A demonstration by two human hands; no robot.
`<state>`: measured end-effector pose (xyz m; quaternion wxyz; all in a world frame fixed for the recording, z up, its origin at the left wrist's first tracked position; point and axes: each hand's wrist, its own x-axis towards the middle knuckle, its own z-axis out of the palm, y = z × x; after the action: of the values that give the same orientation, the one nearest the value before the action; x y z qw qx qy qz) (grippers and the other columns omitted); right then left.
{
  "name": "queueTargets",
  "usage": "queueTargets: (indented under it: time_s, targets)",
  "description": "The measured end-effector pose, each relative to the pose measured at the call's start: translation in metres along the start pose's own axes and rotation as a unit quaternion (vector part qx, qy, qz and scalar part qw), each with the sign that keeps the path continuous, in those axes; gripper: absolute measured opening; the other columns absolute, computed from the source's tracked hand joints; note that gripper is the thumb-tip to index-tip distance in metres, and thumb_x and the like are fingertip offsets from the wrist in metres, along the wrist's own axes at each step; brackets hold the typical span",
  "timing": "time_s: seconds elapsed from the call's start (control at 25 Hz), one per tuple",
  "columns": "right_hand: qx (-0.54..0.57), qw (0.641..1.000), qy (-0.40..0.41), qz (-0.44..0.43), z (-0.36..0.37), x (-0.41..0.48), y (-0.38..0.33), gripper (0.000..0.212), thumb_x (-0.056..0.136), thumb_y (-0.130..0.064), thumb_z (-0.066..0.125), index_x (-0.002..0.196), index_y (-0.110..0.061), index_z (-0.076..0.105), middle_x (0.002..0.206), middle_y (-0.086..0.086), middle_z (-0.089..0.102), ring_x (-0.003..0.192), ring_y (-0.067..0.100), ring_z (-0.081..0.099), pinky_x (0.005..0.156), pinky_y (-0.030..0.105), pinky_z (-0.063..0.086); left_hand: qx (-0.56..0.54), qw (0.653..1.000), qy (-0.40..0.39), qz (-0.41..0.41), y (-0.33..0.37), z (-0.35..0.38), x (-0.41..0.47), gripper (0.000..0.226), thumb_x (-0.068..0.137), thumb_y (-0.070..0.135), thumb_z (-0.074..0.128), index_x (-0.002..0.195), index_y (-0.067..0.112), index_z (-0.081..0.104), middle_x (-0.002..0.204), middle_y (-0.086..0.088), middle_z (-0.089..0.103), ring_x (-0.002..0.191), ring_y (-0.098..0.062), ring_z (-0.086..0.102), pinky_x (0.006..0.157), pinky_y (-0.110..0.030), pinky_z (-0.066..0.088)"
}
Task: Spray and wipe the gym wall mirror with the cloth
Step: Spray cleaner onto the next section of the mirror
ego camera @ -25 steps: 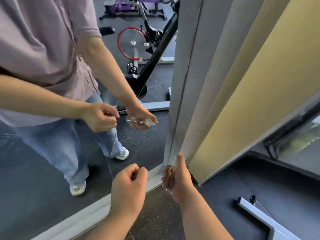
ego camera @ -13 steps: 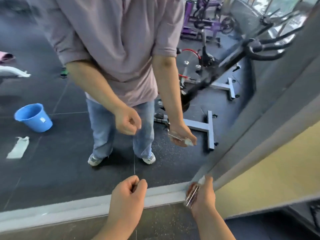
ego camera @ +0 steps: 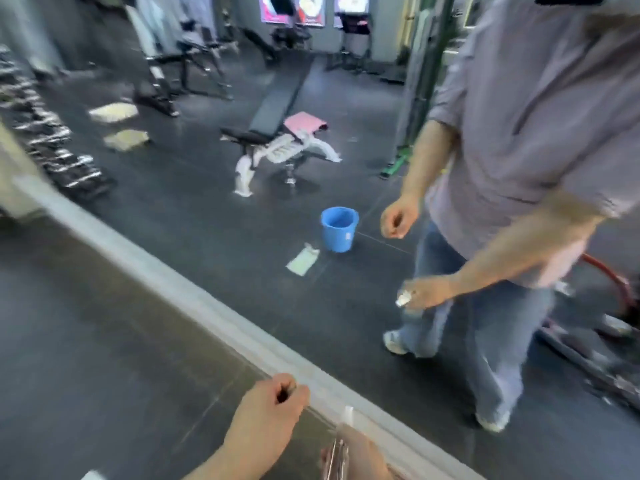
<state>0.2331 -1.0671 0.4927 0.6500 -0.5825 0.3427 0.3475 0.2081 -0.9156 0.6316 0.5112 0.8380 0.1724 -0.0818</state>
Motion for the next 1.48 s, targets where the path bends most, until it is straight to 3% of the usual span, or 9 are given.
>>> queueTargets:
  time_s: [0.12, 0.28, 0.56, 0.68, 0.8, 0.96, 1.12, 1.24, 1.48]
  targets:
    - [-0.111, 0.991, -0.076, 0.004, 0.143, -0.039, -0.047, 0.019, 0.077, 0.004, 0.065, 0.064, 0.000, 0.052, 0.046, 0.011, 0.057, 0.048, 0.020, 0.056, 0.045, 0.022, 0.043, -0.014, 0.995, 0.044, -0.086, -0.064, -0.097, 0.022, 0.028, 0.084, 0.025, 0.067, 0.062, 0.028, 0.049, 0.057, 0.008, 0.055, 0.052, -0.003, 0.046, 0.065, -0.021, 0.042]
    - [-0.109, 0.974, -0.197, -0.016, 0.311, -0.032, -0.055, 0.009, 0.085, 0.011, 0.055, 0.086, 0.002, 0.057, 0.077, 0.027, 0.063, 0.066, 0.031, 0.061, 0.062, 0.035, 0.045, -0.057, 0.980, 0.095, -0.162, -0.135, -0.200, 0.048, 0.029, 0.077, 0.034, 0.074, 0.099, 0.037, 0.055, 0.085, 0.019, 0.067, 0.075, 0.012, 0.060, 0.067, -0.005, 0.041]
    - [-0.226, 0.896, -0.380, 0.051, 0.567, 0.069, -0.086, 0.013, 0.096, -0.011, 0.051, 0.099, -0.008, 0.063, 0.094, 0.019, 0.067, 0.078, 0.028, 0.066, 0.067, 0.032, 0.049, -0.082, 0.917, 0.284, -0.267, -0.233, -0.366, 0.159, 0.019, 0.076, 0.038, 0.074, 0.086, 0.040, 0.059, 0.085, 0.017, 0.068, 0.077, 0.008, 0.061, 0.066, -0.010, 0.044]
    - [-0.318, 0.847, -0.423, 0.040, 0.649, 0.087, -0.092, 0.021, 0.097, -0.012, 0.047, 0.104, -0.011, 0.067, 0.095, 0.013, 0.069, 0.080, 0.020, 0.066, 0.063, 0.026, 0.048, -0.092, 0.878, 0.348, -0.314, -0.262, -0.418, 0.189, 0.015, 0.078, 0.038, 0.070, 0.085, 0.034, 0.057, 0.086, 0.014, 0.067, 0.081, -0.002, 0.063, 0.076, -0.027, 0.051]
    - [-0.382, 0.808, -0.446, 0.038, 0.708, 0.092, -0.079, 0.025, 0.095, -0.010, 0.048, 0.103, -0.014, 0.071, 0.102, 0.008, 0.073, 0.092, 0.019, 0.067, 0.080, 0.029, 0.049, -0.110, 0.853, 0.378, -0.343, -0.290, -0.459, 0.196, 0.017, 0.080, 0.037, 0.070, 0.088, 0.035, 0.055, 0.087, 0.015, 0.065, 0.081, -0.004, 0.063, 0.075, -0.030, 0.051]
    - [-0.435, 0.796, -0.420, 0.039, 0.760, 0.110, -0.036, 0.023, 0.092, -0.020, 0.054, 0.103, -0.025, 0.073, 0.115, -0.004, 0.070, 0.112, 0.014, 0.062, 0.104, 0.035, 0.041, -0.142, 0.838, 0.383, -0.361, -0.360, -0.498, 0.186, 0.021, 0.073, 0.026, 0.071, 0.088, 0.032, 0.057, 0.088, 0.006, 0.066, 0.076, -0.004, 0.063, 0.066, -0.027, 0.049]
    - [-0.440, 0.832, -0.333, 0.059, 0.804, 0.138, 0.028, 0.023, 0.099, -0.021, 0.048, 0.116, -0.022, 0.064, 0.123, -0.002, 0.063, 0.119, 0.015, 0.055, 0.107, 0.034, 0.036, -0.155, 0.824, 0.381, -0.389, -0.458, -0.531, 0.160, 0.022, 0.075, 0.019, 0.071, 0.089, 0.029, 0.058, 0.085, 0.008, 0.065, 0.071, 0.002, 0.057, 0.058, -0.009, 0.040]
    - [-0.461, 0.846, -0.261, 0.068, 0.827, 0.161, 0.090, 0.024, 0.098, -0.022, 0.051, 0.118, -0.014, 0.062, 0.114, 0.002, 0.067, 0.110, 0.017, 0.060, 0.105, 0.036, 0.042, -0.162, 0.823, 0.372, -0.397, -0.537, -0.550, 0.134, 0.026, 0.082, 0.018, 0.069, 0.101, 0.032, 0.057, 0.083, 0.014, 0.060, 0.071, 0.001, 0.053, 0.055, -0.013, 0.034]
    - [-0.589, 0.777, -0.212, 0.070, 0.858, 0.248, 0.257, 0.019, 0.097, -0.021, 0.054, 0.107, -0.010, 0.065, 0.111, 0.012, 0.068, 0.104, 0.026, 0.064, 0.100, 0.042, 0.045, -0.183, 0.791, 0.388, -0.436, -0.722, -0.555, 0.104, 0.021, 0.082, 0.025, 0.071, 0.094, 0.037, 0.058, 0.089, 0.013, 0.061, 0.087, -0.017, 0.059, 0.076, -0.030, 0.042]
